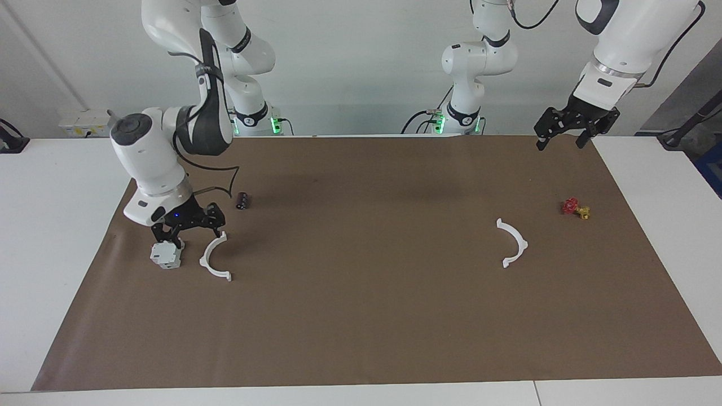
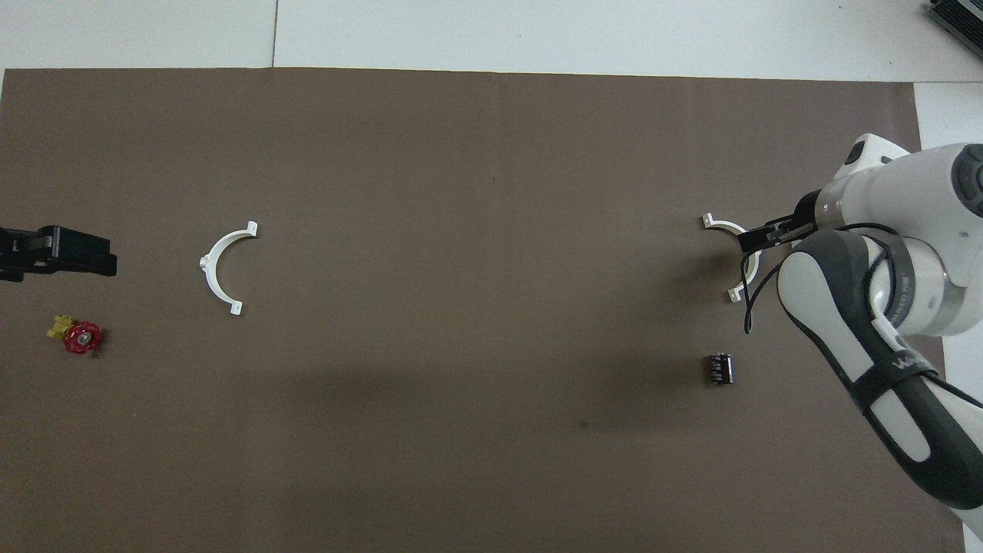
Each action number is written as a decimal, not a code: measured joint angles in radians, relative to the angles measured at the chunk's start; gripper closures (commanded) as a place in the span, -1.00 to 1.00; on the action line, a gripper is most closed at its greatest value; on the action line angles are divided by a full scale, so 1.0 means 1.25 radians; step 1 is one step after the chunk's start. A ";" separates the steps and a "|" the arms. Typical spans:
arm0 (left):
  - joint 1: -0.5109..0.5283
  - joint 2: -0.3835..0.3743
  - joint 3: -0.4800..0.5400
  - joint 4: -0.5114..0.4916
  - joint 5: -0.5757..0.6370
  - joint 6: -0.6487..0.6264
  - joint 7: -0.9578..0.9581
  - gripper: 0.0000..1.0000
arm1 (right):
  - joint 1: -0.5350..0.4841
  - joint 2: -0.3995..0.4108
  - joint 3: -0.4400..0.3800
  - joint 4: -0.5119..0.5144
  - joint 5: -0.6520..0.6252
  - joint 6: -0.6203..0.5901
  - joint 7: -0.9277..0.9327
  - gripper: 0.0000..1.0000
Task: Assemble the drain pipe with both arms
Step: 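Reach the right gripper to the nearer white clamp half and grasp it, then carry the clamp half with the right gripper toward the table center, then release the clamp half mid-table and withdraw the right gripper while the left gripper reaches, then grasp the other white clamp half with the left gripper, then carry the clamp half with the left gripper onto the placed half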
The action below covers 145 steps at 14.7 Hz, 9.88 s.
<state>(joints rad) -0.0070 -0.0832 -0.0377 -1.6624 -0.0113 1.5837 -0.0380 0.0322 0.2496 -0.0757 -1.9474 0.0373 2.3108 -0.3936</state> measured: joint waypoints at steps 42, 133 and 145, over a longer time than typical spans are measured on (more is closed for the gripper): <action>0.002 0.000 0.006 -0.003 0.000 0.001 -0.001 -1.00 | 0.454 0.161 0.011 0.111 0.002 0.035 0.689 1.00; -0.261 0.183 -0.008 -0.359 -0.001 0.650 -0.382 1.00 | 0.020 -0.205 -0.010 0.302 -0.058 -0.647 0.296 -1.00; -0.408 0.297 -0.009 -0.291 -0.001 0.715 -0.407 1.00 | 0.020 -0.205 -0.010 0.302 -0.058 -0.647 0.296 -1.00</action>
<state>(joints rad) -0.5171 0.2885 -0.0487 -2.0262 -0.0122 2.4779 -0.5462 0.0577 -0.0065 -0.0883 -1.5695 -0.0350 1.5018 -0.0241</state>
